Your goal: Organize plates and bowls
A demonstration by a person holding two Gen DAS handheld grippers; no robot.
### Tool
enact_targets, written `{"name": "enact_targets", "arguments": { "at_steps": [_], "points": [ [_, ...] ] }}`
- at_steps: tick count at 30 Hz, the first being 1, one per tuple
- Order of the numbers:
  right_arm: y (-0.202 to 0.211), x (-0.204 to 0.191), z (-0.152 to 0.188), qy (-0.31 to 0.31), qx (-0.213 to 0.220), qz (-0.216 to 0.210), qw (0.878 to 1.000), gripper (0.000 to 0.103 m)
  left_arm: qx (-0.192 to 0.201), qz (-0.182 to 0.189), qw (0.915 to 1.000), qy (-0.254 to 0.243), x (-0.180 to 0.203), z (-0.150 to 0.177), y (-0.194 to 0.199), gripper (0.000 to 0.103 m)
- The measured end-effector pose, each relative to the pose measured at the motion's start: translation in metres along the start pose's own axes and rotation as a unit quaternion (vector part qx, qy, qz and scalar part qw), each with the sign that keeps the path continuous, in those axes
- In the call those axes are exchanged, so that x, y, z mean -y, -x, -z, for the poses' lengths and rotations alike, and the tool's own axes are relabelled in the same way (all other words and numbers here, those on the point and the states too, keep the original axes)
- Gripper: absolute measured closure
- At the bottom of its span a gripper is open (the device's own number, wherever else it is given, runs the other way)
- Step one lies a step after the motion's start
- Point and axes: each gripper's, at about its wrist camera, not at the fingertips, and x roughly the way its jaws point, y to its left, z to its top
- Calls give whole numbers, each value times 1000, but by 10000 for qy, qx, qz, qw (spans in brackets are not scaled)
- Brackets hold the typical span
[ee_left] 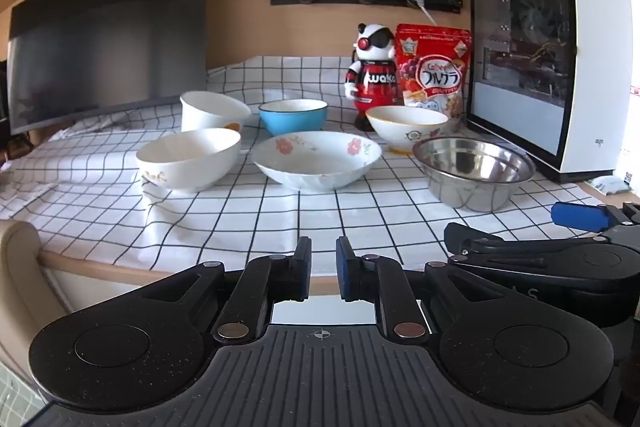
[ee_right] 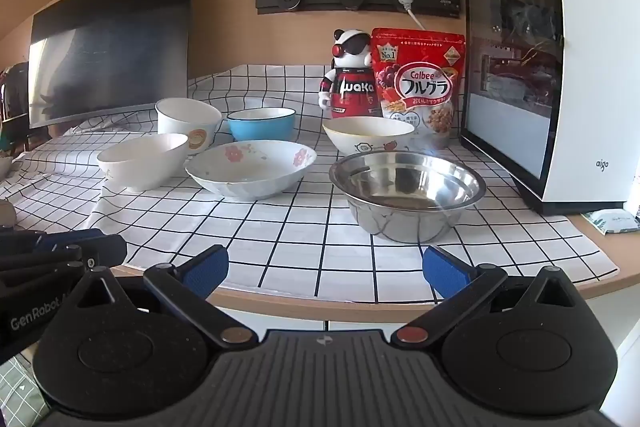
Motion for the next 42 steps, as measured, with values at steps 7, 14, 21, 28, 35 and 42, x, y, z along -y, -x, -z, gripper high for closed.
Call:
{"name": "enact_targets", "arguments": {
  "at_steps": [7, 14, 21, 28, 35, 42],
  "points": [
    [6, 0, 1, 42, 52, 7, 10000, 0, 1, -183, 9998, -7, 1, -3, -4, 87],
    [5, 2, 1, 40, 40, 69, 10000, 0, 11, 14, 9999, 111, 1, 1, 3, 87],
    [5, 1, 2, 46, 22, 67, 10000, 0, 2, -8, 9998, 175, -1, 1, 4, 87],
    [4, 0, 3, 62, -6, 58, 10000, 0, -21, -46, 9997, 221, -2, 1, 5, 87],
    [3, 0, 3, 63, -12, 66, 10000, 0, -50, -45, 9997, 255, -2, 1, 4, 87],
    [2, 1, 4, 48, -24, 67, 10000, 0, -62, -45, 9996, 266, -2, 2, 4, 87]
  ]
}}
